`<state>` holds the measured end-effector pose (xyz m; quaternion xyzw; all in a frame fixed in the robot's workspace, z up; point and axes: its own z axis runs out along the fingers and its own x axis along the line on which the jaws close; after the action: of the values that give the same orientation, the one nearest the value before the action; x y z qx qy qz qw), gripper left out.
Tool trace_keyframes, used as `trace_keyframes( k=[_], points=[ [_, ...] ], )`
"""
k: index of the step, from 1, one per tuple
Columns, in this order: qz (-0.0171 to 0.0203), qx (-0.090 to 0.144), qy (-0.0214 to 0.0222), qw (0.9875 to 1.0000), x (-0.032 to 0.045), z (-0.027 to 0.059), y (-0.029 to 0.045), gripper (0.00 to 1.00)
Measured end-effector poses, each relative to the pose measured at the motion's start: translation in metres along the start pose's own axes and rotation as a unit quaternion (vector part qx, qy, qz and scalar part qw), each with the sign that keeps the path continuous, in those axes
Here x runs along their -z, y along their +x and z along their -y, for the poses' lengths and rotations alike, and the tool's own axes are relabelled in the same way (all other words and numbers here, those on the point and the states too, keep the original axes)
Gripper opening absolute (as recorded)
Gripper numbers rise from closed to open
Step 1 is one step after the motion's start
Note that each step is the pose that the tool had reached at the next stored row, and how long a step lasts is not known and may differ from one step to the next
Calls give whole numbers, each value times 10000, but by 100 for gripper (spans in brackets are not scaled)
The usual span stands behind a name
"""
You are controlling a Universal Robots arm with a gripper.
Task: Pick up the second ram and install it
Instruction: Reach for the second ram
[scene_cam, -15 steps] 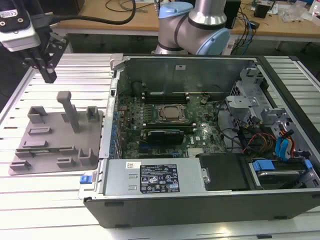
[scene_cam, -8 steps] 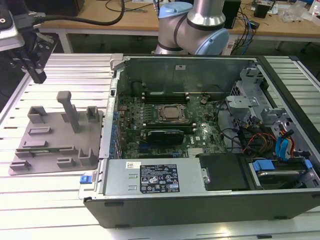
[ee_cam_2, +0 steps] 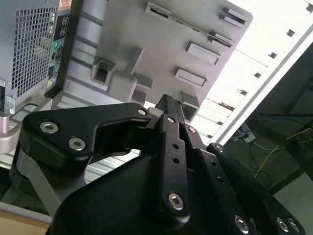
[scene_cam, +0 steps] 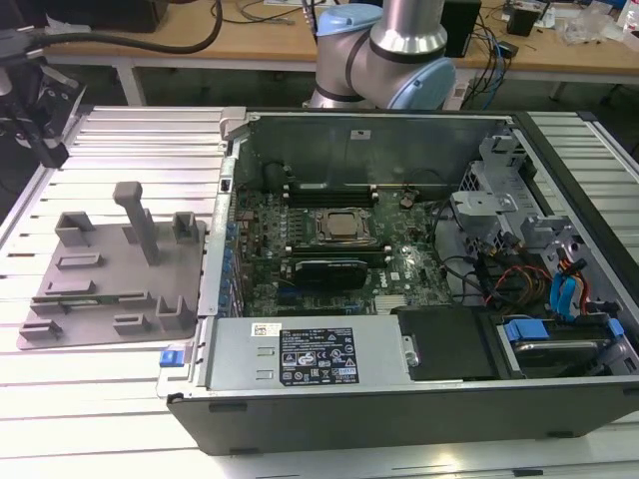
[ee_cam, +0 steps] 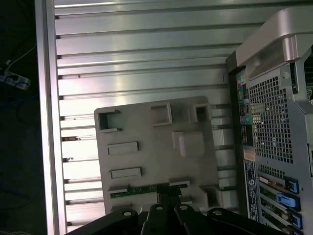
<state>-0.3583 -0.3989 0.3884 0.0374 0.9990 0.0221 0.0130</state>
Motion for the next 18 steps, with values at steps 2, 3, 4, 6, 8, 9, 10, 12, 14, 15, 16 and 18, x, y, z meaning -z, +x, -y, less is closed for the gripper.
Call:
trace_keyframes(
  k=[2,3,4,6,8,9,10,12,14,15,16,18],
  points=[
    [0,0,0,10000,-3,3,33,8],
    [0,0,0,10000,-4,4,49,8],
    [0,0,0,10000,-5,6,71,8],
    [0,1,0,10000,-6,20,127,8],
    [-1,16,0,10000,-16,72,126,8],
    [0,28,-2,10000,-24,89,116,8],
    [-3,40,0,10000,-31,105,101,8],
    [-3,56,1,10000,-44,181,90,8],
    [-4,65,1,10000,-53,269,83,8],
    [-4,65,1,10000,-53,280,83,8],
    [-4,65,1,10000,-53,280,82,8],
    [-4,66,2,10000,-53,282,82,8]
  ],
)
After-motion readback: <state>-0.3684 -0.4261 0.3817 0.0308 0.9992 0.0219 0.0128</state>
